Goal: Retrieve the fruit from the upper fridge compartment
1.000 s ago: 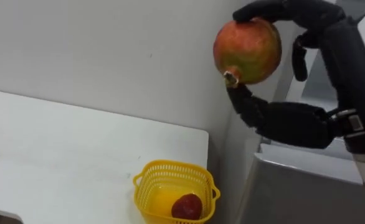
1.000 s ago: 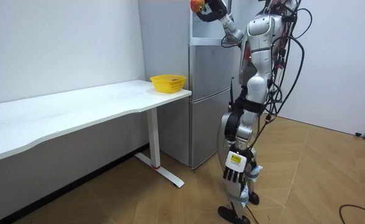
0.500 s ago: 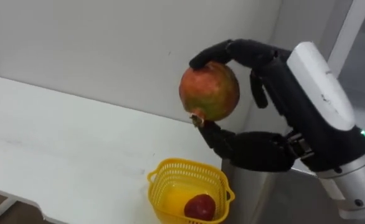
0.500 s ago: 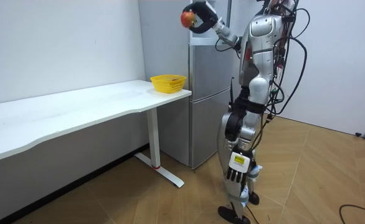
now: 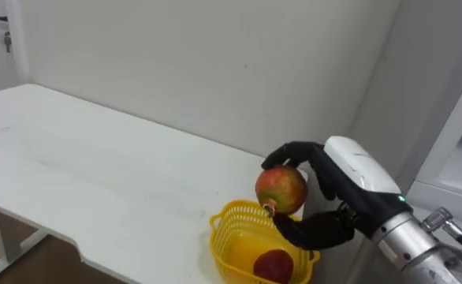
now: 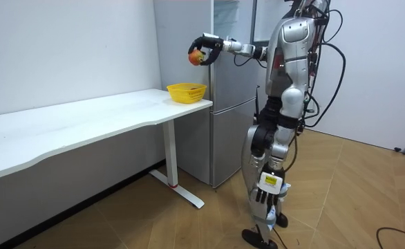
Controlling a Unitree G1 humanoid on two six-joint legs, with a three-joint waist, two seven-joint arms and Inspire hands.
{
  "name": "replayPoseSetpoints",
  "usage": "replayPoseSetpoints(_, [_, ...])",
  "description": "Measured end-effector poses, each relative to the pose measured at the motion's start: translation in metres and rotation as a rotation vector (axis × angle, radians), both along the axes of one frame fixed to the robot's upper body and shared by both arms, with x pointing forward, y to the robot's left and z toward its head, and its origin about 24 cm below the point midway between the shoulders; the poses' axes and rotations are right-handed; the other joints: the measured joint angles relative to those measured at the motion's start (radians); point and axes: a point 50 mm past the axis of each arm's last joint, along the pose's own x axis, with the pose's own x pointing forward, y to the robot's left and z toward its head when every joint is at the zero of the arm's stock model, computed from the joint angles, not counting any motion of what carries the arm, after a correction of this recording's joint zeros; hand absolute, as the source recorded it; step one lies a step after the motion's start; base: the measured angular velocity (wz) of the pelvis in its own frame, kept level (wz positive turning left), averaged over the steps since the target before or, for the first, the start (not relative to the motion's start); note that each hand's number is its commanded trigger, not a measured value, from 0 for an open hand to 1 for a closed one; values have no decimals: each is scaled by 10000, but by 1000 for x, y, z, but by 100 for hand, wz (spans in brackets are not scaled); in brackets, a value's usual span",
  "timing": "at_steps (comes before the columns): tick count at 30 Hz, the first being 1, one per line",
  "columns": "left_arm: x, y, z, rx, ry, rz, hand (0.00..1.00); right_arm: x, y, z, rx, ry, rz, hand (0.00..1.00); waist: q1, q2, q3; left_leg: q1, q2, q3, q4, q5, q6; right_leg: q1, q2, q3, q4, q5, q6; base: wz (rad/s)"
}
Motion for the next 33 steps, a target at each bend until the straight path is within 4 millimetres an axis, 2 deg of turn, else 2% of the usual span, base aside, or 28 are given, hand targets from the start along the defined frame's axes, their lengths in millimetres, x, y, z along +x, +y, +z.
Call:
replayPoseSetpoints(3, [0, 1, 0, -21, -9, 1, 0, 4, -5, -18, -126, 833, -263, 100, 128, -26, 6, -49, -7, -48, 10, 1, -1, -18, -19, -216, 2, 0, 1, 5])
replayPoseSetpoints(7, [1, 3, 1, 27, -93, -42, 0, 6, -11, -27, 165, 1353, -491, 100, 230, -85, -4, -157, -28, -227, 94, 5, -9, -26, -22, -343, 4, 0, 1, 15])
replayPoseSetpoints(9, [1, 4, 2, 55, -90, -49, 0, 8, -13, -29, 474, 1577, -531, 100, 395, -119, 20, -181, -27, -285, 106, 12, -20, -16, -22, -464, 5, -1, 2, 7])
replayPoseSetpoints(14, [-6, 5, 3, 122, 101, -2, 0, 15, -18, -37, 981, 2182, -817, 100, 410, -292, 86, -363, -61, -545, 248, 23, -40, -10, -22, -657, 0, -2, 3, 18])
replayPoseSetpoints(17, [-10, 5, 3, 128, 265, 44, 0, 15, -19, -41, 904, 2375, -867, 100, 434, -318, 74, -503, -125, -758, 329, 23, -39, -31, -56, -842, -2, -6, 9, 19])
replayPoseSetpoints(24, [-20, 8, 5, 237, 575, 288, 0, 16, -25, -49, 829, 2605, -1218, 100, 661, -396, 25, -446, -188, -884, 381, 27, -33, 101, -98, -926, -8, -25, 37, 7])
replayPoseSetpoints(25, [-21, 8, 5, 247, 591, 281, 0, 16, -26, -50, 807, 2645, -1258, 76, 660, -397, 26, -438, -192, -902, 389, 27, -33, 118, -101, -949, -10, -27, 40, 9])
replayPoseSetpoints(26, [-21, 8, 5, 285, 607, 273, 0, 16, -28, -52, 776, 2697, -1320, 66, 663, -403, 28, -428, -195, -951, 374, 27, -33, 133, -103, -985, -9, -30, 45, 4])
replayPoseSetpoints(27, [-21, 9, 5, 317, 604, 279, 0, 16, -29, -53, 770, 2732, -1387, 18, 652, -415, 36, -431, -195, -975, 318, 26, -34, 141, -101, -1030, -10, -31, 47, 3])
replayPoseSetpoints(28, [-21, 9, 5, 329, 598, 296, 0, 16, -29, -54, 765, 2759, -1426, 0, 652, -416, 36, -433, -195, -987, 315, 26, -35, 145, -100, -1051, -10, -31, 48, 4])
replayPoseSetpoints(33, [-18, 11, 6, 409, 416, 325, 0, 17, -31, -55, 776, 2750, -1576, 0, 649, -443, 25, -441, -189, -1000, 316, 45, -65, 151, -90, -1066, -10, -32, 49, 0])
